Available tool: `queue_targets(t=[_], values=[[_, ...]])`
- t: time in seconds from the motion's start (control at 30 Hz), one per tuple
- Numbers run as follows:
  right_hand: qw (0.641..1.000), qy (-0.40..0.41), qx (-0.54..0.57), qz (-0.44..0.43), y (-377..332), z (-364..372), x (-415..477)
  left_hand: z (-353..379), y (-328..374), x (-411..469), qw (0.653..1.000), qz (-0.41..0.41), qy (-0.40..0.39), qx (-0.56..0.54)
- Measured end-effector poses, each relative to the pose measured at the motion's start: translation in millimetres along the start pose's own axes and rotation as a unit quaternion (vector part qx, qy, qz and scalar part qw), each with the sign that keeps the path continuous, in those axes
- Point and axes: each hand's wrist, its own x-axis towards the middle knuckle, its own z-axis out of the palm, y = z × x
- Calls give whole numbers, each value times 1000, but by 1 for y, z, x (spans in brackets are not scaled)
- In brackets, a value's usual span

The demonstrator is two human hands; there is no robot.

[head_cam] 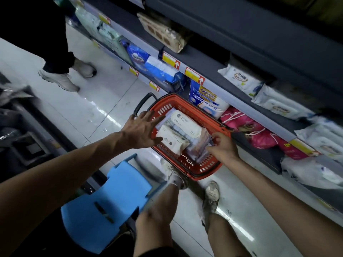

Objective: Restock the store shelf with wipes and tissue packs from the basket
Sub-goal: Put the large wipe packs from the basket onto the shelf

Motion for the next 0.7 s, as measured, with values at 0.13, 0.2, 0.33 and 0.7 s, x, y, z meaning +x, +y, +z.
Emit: queue_targets(t=[0.13, 0.2, 0.33, 0.7], values=[[998, -2, -20, -58, -22, -8, -12, -23, 11, -1, 999, 5, -9, 48], [997, -1, -20, -70, -32, -9, -15, -35, 14, 1, 998, 19, -26, 59], [998, 7, -19, -61, -50, -3, -17, -46, 9, 12, 987, 78, -69, 119], [994, 100, -4, 40, -48, 61, 22, -8, -67, 136, 938, 259, -141, 182]])
